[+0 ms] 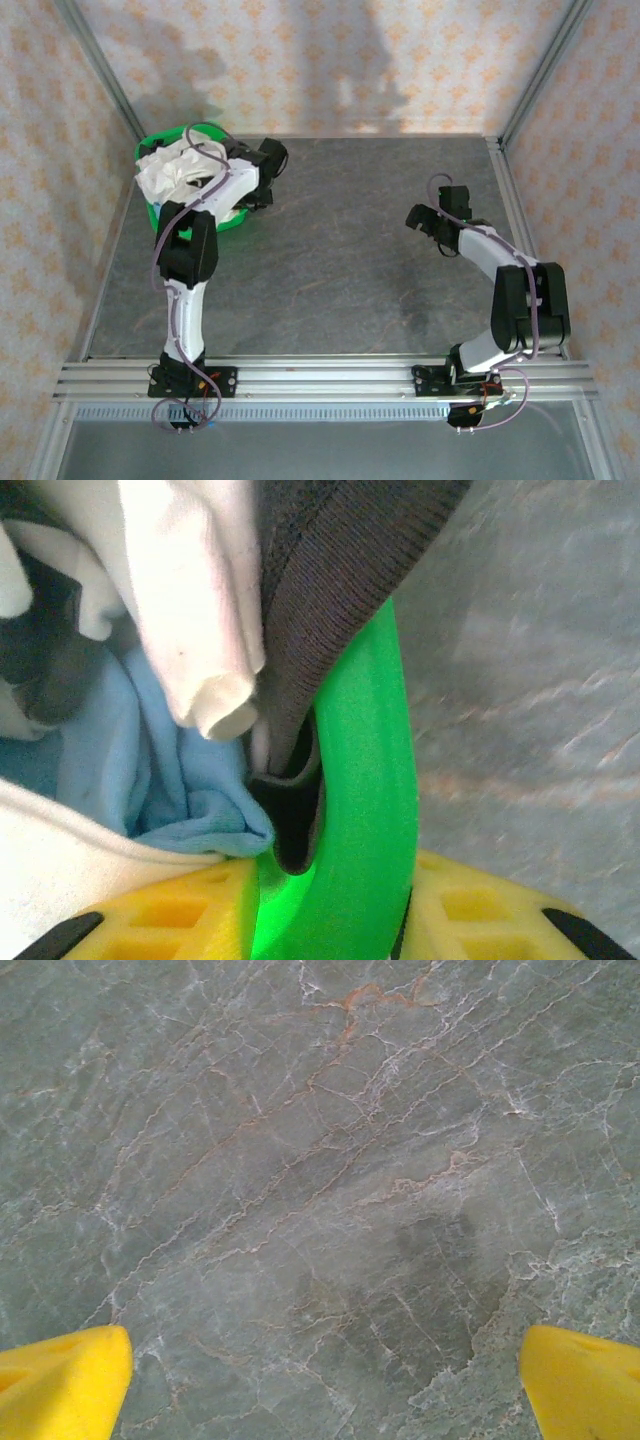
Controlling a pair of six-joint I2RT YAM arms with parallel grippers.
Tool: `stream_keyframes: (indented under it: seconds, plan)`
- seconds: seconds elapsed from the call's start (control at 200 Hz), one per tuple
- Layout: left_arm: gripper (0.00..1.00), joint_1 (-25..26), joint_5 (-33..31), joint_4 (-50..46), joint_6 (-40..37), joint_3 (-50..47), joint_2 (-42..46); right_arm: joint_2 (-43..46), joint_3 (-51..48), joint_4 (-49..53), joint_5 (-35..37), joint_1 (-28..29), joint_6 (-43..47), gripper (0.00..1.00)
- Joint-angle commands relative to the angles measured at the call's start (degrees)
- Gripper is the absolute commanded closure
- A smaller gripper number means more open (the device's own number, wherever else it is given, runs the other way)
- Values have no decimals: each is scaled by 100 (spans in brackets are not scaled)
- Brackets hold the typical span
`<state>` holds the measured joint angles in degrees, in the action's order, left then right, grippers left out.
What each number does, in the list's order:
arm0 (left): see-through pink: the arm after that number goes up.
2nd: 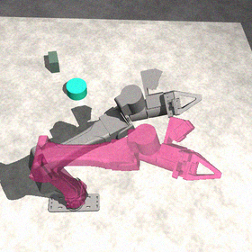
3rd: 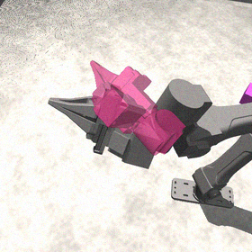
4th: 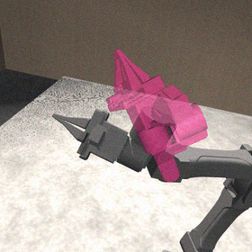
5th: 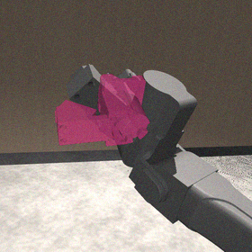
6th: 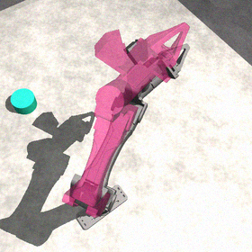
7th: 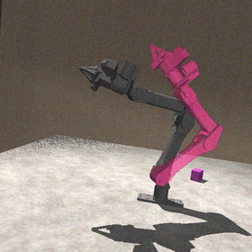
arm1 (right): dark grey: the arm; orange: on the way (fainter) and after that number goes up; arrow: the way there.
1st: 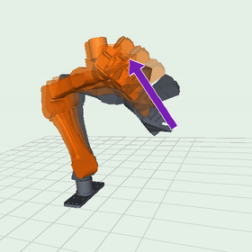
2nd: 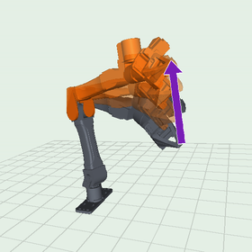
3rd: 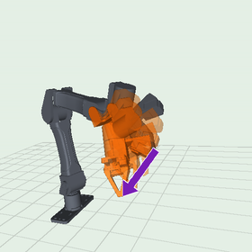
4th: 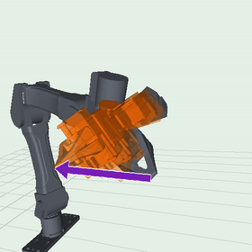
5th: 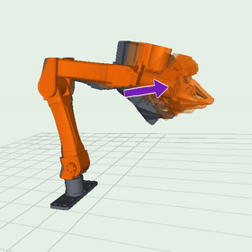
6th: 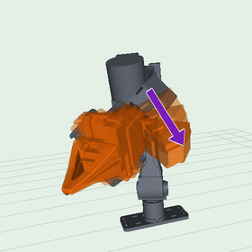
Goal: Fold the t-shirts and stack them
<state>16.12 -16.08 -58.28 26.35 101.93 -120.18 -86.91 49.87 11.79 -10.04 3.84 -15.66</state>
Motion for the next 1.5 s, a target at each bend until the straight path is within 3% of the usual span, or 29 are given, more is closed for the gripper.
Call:
stream_keyframes:
  seconds: [0.0, 0.115, 0.295, 0.455, 0.555, 0.671, 0.821, 0.996, 1.096, 1.261, 1.496]
  plan:
    - [66, -134, -259, -179, -506, -593, 446, -85, 189, 352, 285, 29, 4, 1]
    - [65, -395, -258, -139, -487, -1106, 871, -55, 199, 460, 339, 31, 9, 1]
    - [40, -211, -229, -398, -198, -783, 1221, -1, 190, 532, 362, 34, -5, 1]
    - [21, 230, -44, -475, 103, -30, 769, -34, 199, 550, 416, 29, -6, 1]
    - [19, 261, -186, -687, 395, 492, 242, -69, 199, 590, 423, 29, 0, 1]
    - [23, 111, -369, -876, 908, 805, -227, -106, 181, 590, 458, 29, 2, 1]
    - [25, -4, -392, -719, 1100, 537, -244, -202, 232, 592, 458, 29, 12, 1]
    - [26, 7, -566, -445, 1029, -288, 242, -430, 325, 580, 448, 30, -30, 1]
    - [31, -8, -666, -323, 961, -655, 534, -611, 432, 623, 410, 29, -51, 1]
    - [37, -426, -503, -3, 832, -1312, 824, -757, 533, 706, 356, 29, -80, 1]
    - [39, -586, -620, 3, 383, -1307, 860, -740, 550, 770, 390, 29, -76, 1]
